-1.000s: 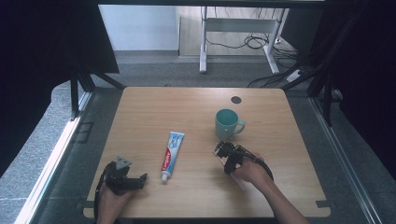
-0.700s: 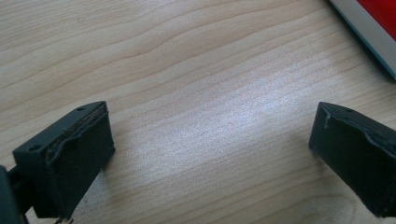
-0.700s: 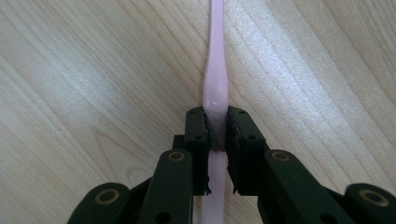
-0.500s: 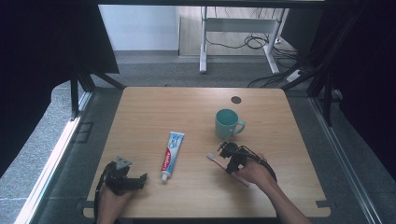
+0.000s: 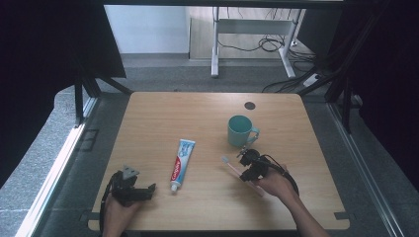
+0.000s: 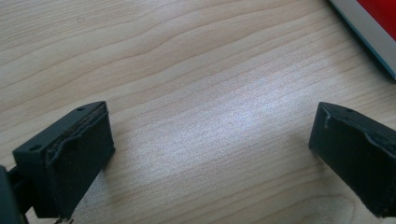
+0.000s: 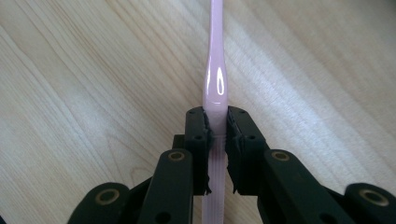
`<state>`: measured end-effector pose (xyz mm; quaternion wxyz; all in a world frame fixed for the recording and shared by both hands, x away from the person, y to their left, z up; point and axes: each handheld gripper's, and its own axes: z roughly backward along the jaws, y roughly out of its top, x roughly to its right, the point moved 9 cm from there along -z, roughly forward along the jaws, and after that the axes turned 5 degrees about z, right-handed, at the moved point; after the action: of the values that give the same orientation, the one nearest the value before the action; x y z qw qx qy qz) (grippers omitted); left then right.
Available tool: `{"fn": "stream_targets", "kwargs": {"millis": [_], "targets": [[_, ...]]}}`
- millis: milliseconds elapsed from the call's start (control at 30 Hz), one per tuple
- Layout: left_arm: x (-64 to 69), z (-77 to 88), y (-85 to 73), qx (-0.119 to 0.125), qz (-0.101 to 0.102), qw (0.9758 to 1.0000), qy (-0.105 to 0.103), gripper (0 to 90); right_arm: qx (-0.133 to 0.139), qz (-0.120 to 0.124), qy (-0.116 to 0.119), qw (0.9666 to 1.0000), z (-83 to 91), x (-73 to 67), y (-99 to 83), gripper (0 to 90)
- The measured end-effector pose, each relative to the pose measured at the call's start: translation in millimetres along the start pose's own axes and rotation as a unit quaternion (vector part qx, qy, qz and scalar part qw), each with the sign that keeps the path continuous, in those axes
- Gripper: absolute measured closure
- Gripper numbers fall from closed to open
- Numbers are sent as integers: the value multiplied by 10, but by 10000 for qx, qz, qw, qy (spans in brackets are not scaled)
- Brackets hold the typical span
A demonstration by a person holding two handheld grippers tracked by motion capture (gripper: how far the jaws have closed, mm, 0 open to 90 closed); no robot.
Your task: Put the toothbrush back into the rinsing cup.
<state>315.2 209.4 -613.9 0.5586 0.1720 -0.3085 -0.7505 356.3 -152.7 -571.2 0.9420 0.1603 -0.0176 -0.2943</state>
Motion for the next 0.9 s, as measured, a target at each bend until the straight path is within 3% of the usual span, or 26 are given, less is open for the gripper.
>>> {"fn": "stream_targets", "kwargs": {"millis": [233, 367, 533, 600, 633, 667, 700, 767, 800, 833, 900], "targets": [[0, 0, 0, -1, 0, 10000, 1, 0, 509, -27, -120, 9986, 86, 39, -5, 784], [0, 0, 0, -1, 1, 10000, 1, 0, 886, -76, -168, 9959, 136, 81, -20, 784], [0, 0, 0, -1, 1, 10000, 1, 0, 1168, -126, -202, 9929, 166, 109, -32, 784], [0, 0, 0, 1, 2, 10000, 1, 0, 1441, -161, -250, 9891, 197, 140, -35, 784], [0, 0, 0, 1, 2, 10000, 1, 0, 1441, -161, -250, 9891, 197, 140, -35, 784], [0, 0, 0, 0, 0, 10000, 1, 0, 1617, -219, -291, 9862, 220, 158, -37, 784], [0, 0, 0, 0, 2, 10000, 0, 0, 1617, -219, -291, 9862, 220, 158, -37, 784], [0, 0, 0, 0, 1, 10000, 1, 0, 1880, -274, -375, 9811, 264, 192, -35, 784], [0, 0, 0, 0, 1, 10000, 1, 0, 1880, -274, -375, 9811, 264, 192, -35, 784], [0, 0, 0, 0, 1, 10000, 1, 0, 2075, -286, -431, 9769, 300, 216, -25, 785], [0, 0, 0, 0, 1, 10000, 1, 0, 2246, -330, -496, 9726, 339, 240, -11, 784]]}}
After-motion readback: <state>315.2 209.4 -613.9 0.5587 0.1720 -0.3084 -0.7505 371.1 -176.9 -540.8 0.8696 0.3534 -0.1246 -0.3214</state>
